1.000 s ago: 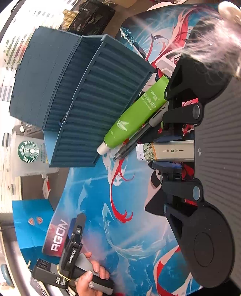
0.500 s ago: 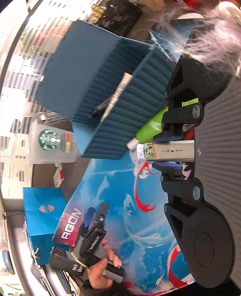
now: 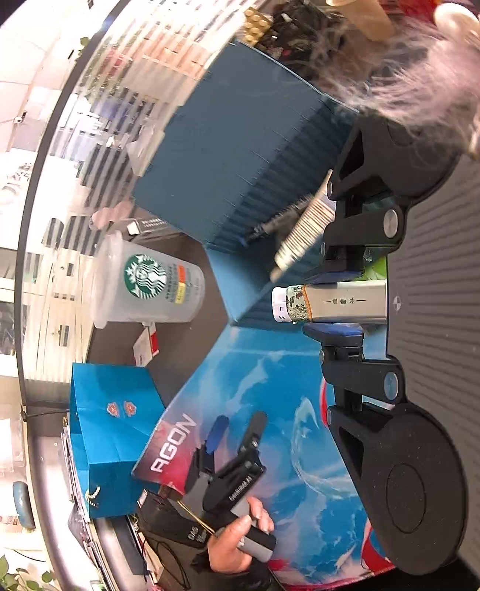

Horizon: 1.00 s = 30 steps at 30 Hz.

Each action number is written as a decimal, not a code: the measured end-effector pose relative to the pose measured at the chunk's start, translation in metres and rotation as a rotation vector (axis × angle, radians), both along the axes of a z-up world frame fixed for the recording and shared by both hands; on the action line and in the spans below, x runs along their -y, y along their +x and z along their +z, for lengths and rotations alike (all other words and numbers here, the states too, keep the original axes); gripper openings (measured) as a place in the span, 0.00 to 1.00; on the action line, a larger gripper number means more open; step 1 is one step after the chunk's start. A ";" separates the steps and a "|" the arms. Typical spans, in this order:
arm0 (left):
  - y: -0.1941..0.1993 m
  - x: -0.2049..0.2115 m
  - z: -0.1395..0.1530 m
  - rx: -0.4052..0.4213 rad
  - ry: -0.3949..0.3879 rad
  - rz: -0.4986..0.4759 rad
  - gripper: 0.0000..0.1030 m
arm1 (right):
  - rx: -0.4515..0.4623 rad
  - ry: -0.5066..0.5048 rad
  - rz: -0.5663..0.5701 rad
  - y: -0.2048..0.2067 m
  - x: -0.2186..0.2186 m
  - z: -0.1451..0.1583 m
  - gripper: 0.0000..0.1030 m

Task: Organize rigid objects
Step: 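Carry the lighter into the teal box and open the right gripper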

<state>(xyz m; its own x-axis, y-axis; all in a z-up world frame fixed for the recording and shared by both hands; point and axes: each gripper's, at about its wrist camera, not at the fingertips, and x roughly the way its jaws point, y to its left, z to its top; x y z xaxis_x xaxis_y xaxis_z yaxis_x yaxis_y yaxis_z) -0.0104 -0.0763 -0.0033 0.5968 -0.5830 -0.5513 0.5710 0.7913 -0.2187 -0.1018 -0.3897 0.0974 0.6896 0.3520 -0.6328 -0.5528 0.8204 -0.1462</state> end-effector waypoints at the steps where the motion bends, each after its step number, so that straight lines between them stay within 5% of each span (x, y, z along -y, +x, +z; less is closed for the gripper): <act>1: 0.000 0.000 0.000 0.000 0.000 0.000 1.00 | 0.004 -0.006 0.000 0.004 0.001 0.002 0.21; 14: 0.000 0.000 0.000 0.002 0.005 0.000 1.00 | -0.003 -0.089 0.044 0.061 0.009 0.014 0.21; 30: 0.000 0.001 0.000 0.004 0.013 0.001 1.00 | -0.068 -0.157 0.109 0.101 0.010 -0.006 0.21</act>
<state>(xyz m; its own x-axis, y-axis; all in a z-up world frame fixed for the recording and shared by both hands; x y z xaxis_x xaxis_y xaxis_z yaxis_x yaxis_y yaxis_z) -0.0109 -0.0776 -0.0031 0.5997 -0.5752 -0.5563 0.5711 0.7946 -0.2060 -0.0010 -0.3994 0.0917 0.6066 0.3159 -0.7296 -0.6502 0.7252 -0.2265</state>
